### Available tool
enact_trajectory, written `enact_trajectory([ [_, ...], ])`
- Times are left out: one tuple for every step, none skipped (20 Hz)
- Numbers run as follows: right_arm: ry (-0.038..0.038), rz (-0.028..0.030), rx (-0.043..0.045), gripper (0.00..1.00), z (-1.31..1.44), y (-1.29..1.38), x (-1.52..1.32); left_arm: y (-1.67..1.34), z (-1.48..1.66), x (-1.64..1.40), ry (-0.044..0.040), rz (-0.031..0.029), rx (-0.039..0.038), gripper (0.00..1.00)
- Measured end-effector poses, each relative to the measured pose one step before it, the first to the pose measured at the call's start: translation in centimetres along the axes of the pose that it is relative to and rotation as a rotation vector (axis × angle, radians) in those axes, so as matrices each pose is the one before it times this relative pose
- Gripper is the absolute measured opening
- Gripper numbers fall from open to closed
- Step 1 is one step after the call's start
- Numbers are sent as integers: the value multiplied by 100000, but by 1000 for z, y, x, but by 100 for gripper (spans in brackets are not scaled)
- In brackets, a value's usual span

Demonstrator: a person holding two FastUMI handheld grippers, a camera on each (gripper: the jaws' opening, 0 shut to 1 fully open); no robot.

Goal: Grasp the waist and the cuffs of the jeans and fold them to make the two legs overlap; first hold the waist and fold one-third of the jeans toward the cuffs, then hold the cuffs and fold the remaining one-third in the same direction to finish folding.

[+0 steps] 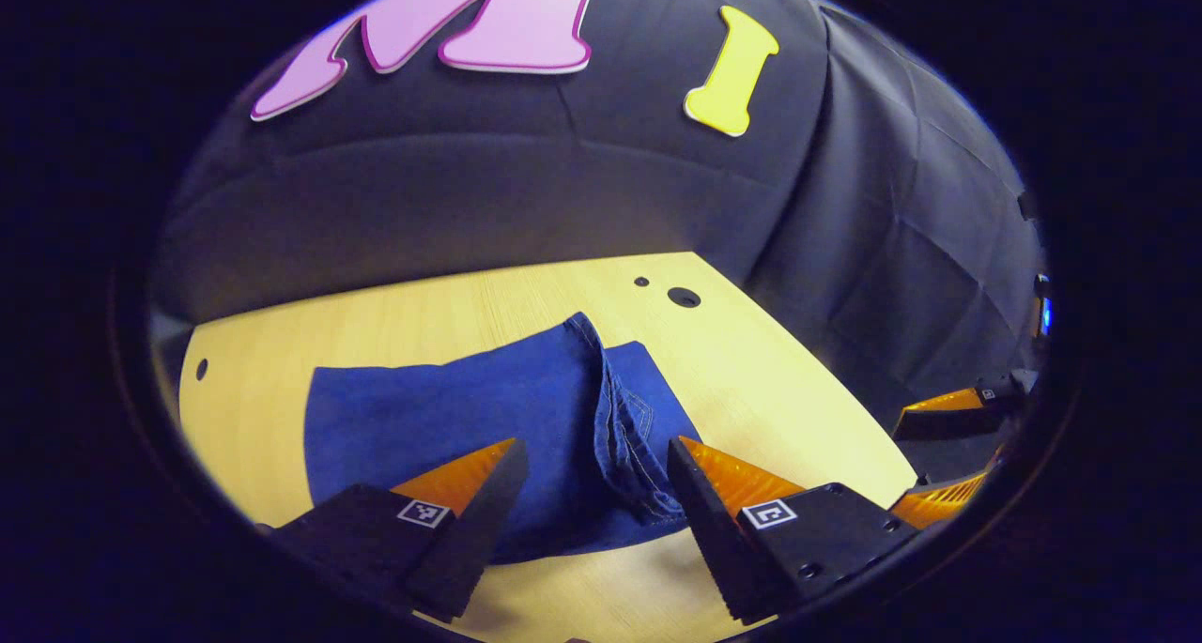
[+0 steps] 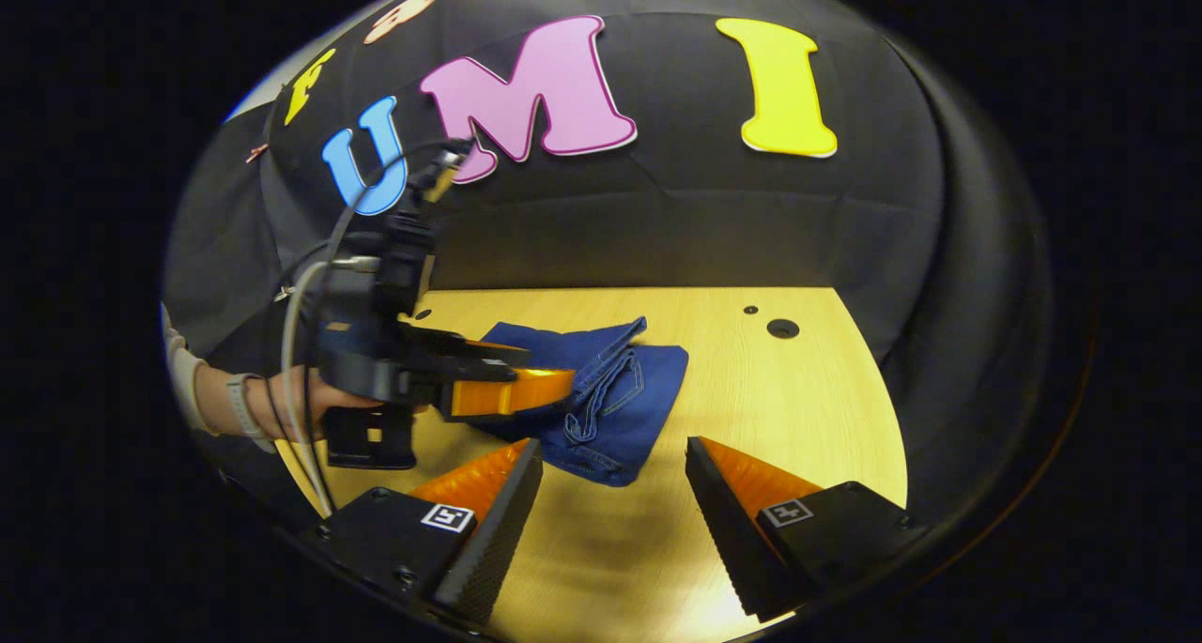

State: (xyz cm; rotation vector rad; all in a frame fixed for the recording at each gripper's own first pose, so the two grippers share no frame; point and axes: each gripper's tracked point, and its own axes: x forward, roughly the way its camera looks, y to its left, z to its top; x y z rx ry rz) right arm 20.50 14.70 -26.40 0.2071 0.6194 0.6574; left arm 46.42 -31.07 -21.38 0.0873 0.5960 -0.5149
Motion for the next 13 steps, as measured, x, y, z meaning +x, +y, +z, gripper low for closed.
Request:
enact_trajectory([
  [-2023,-373,-1171,94,550,283,-424,129,601,-2170,-4538,1586,-36,97],
  [-2607,-469,-683,85,859,374,-648,137,756,-2115,-4205,1550,-996,97],
  [-2781,-279,-428,98,844,340,-646,215,642,-2045,-4148,1472,-1077,97],
  [-3233,-828,-888,97,986,461,-822,261,531,-2263,-3941,1850,-579,97],
  [-4156,-1106,-1685,97,1415,489,-1236,212,628,-2763,-4572,2354,-187,97],
  [-3338,-1164,-1856,97,1223,488,-1085,158,802,-2344,-4709,1657,523,97],
  [-3900,-1518,-2350,97,1235,465,-1216,-155,813,-2151,-4059,1440,1254,97],
  [-3467,-2247,-2106,97,1298,403,-1425,70,841,-2297,-4109,2248,1740,96],
  [-3238,-1462,-1092,97,1447,797,-1769,292,727,-2491,-2689,2158,1186,96],
  [-1877,-732,-1224,96,1286,971,-1692,216,956,-2164,-3294,2214,-92,96],
  [-974,755,-1706,97,941,1161,-1960,37,770,-2332,-2640,1471,-1080,96],
  [-1862,1023,-1940,97,1166,1195,-1943,13,806,-2547,-2374,1399,-1621,96],
  [-3209,-276,-2344,97,1301,733,-1677,-2,989,-2085,-3080,1071,-1542,96],
])
